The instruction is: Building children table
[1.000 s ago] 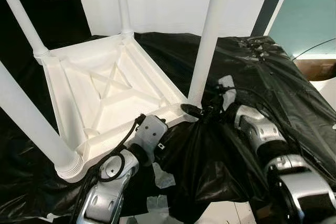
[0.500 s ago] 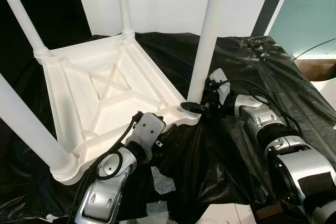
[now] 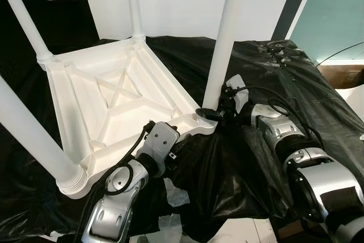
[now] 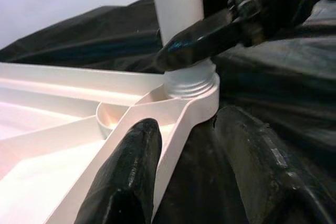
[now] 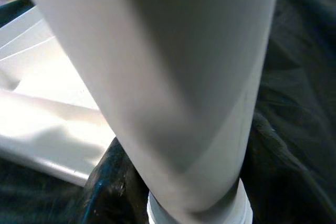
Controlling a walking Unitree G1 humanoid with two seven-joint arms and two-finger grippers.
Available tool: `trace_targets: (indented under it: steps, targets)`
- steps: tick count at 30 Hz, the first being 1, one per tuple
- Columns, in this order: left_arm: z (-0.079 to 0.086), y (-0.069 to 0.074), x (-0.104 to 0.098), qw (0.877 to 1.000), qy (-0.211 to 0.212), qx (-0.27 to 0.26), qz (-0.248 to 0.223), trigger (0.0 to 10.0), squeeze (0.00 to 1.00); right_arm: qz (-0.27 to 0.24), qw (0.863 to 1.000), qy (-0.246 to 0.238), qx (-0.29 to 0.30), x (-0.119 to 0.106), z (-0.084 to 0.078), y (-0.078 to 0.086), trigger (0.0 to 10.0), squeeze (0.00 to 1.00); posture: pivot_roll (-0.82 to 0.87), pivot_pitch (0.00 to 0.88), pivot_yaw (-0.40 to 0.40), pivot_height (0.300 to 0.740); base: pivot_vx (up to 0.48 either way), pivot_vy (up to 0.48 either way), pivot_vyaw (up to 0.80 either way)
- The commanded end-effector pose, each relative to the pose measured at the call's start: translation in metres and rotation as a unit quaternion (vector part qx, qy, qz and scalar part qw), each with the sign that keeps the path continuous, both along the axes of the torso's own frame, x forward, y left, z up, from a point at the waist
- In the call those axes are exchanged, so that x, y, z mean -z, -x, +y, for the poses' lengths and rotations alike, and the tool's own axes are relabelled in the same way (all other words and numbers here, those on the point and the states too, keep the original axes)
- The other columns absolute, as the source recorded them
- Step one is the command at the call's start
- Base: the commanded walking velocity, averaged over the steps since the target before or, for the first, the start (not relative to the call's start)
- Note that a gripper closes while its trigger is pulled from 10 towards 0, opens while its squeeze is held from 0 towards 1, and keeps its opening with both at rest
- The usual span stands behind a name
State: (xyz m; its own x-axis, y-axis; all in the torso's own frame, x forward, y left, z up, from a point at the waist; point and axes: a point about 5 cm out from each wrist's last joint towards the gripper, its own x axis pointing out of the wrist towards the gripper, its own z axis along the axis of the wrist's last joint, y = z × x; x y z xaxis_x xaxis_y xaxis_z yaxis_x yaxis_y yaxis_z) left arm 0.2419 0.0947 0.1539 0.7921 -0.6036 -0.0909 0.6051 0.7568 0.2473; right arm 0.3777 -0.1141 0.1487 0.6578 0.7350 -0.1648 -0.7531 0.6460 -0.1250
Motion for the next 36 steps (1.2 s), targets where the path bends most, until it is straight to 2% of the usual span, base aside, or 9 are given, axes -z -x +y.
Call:
trace_targets:
  steps: [1, 9, 14, 18, 21, 23, 29, 30, 36]
  targets:
    - [0.000, 0.001, 0.002, 1.000, 0.000, -0.023, 0.002, 10.0, 0.00, 0.026, 0.999, 0.001, 0.036, 0.016, 0.003, 0.004, 10.0, 0.00, 0.13, 0.031, -0.064, 0.740, 0.000, 0.000, 0.00]
    - [0.000, 0.004, 0.004, 1.000, 0.005, -0.026, 0.006, 10.0, 0.00, 0.018, 0.993, -0.035, 0.108, 0.023, 0.017, 0.008, 10.0, 0.00, 0.13, 0.037, -0.061, 0.740, 0.000, 0.000, 0.00]
    - [-0.001, 0.007, 0.006, 1.000, 0.002, -0.021, 0.012, 10.0, 0.00, 0.042, 0.977, -0.083, 0.194, 0.031, 0.035, 0.014, 10.0, 0.00, 0.14, 0.034, -0.063, 0.740, 0.000, 0.000, 0.00]
    - [-0.001, 0.007, 0.006, 1.000, 0.001, -0.021, 0.012, 10.0, 0.00, 0.036, 0.973, -0.085, 0.210, 0.031, 0.041, 0.017, 10.0, 0.00, 0.14, 0.033, -0.062, 0.740, 0.000, 0.000, 0.00]
    - [-0.001, 0.008, 0.007, 1.000, 0.001, -0.021, 0.013, 10.0, 0.00, 0.031, 0.965, -0.085, 0.245, 0.031, 0.042, 0.018, 10.0, 0.00, 0.14, 0.031, -0.065, 0.740, 0.000, 0.000, 0.00]
    - [-0.001, 0.009, 0.007, 1.000, 0.000, -0.021, 0.014, 10.0, 0.00, 0.042, 0.953, -0.117, 0.276, 0.029, 0.043, 0.018, 10.0, 0.00, 0.15, 0.030, -0.065, 0.740, 0.000, 0.000, 0.00]
    - [-0.001, 0.011, 0.009, 1.000, 0.000, -0.022, 0.018, 10.0, 0.00, 0.035, 0.954, -0.129, 0.268, 0.026, 0.046, 0.021, 10.0, 0.02, 0.15, 0.029, -0.060, 0.740, 0.000, 0.000, 0.00]
    - [-0.001, 0.012, 0.009, 1.000, 0.000, -0.021, 0.019, 10.0, 0.00, 0.031, 0.955, -0.137, 0.263, 0.024, 0.046, 0.022, 10.0, 1.00, 0.15, 0.027, -0.059, 0.740, 0.000, 0.000, 0.00]
    - [0.002, 0.011, 0.007, 1.000, 0.000, -0.025, 0.016, 10.0, 0.00, -0.009, 0.957, -0.159, 0.242, 0.012, 0.036, 0.028, 10.0, 1.00, 0.14, 0.024, -0.059, 0.740, 0.000, 0.000, 0.00]
